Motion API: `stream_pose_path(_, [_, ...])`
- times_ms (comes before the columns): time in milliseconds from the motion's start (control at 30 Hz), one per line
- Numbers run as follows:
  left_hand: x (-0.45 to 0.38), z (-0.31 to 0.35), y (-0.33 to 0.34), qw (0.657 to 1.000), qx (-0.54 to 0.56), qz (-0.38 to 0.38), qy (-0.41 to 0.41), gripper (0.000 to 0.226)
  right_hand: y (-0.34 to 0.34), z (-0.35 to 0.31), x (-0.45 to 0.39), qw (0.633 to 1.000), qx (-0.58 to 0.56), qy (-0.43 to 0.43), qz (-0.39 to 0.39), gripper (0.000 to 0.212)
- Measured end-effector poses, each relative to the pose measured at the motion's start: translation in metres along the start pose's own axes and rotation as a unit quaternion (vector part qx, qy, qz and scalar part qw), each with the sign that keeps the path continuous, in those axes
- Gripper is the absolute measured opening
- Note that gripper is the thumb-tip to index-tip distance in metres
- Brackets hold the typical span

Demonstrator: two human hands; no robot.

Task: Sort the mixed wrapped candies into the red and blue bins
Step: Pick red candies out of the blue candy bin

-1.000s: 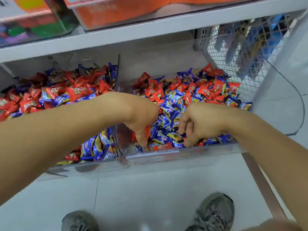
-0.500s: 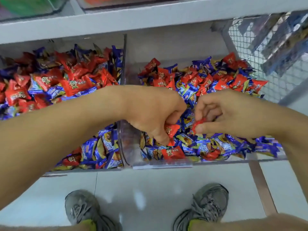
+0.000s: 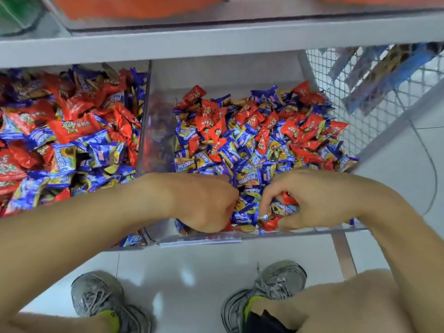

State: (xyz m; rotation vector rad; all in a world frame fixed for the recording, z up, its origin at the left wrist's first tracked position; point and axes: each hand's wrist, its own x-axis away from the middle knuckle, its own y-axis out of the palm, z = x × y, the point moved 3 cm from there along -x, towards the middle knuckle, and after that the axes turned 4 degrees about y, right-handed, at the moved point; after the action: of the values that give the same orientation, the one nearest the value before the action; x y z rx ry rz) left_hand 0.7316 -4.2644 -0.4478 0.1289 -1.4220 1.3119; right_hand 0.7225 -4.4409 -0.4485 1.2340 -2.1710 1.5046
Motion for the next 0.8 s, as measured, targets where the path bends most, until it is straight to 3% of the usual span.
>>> stream_pose_path(233, [0.003,-0.004,-0.006,0.998,0.026,0.031,0.041,0.029,0.012,-0.001,-0.014,1.0,0.019,0.012,0.019,0.012])
stream_pose_path(467, [0.007,-0.014,-0.004,0.994,0.051,0.08,0.049,0.014,-0.002,-0.001,0.0,0.984,-0.133,-0.036,0.114,0.005])
stream_pose_path(567, [0.025,-0.017,-0.015,0.978,0.128,0.154,0.055,0.015,-0.007,-0.001,0.004,0.965,-0.206,-0.045,0.154,0.005])
stream_pose_path(700, [0.054,-0.013,-0.025,0.914,0.258,0.306,0.066,0.009,-0.014,-0.015,0.002,0.93,-0.319,-0.023,0.183,0.007])
stream_pose_path(800, [0.08,-0.009,-0.021,0.865,0.237,0.435,0.079,0.01,-0.017,-0.04,-0.002,0.898,-0.405,-0.053,0.163,0.008])
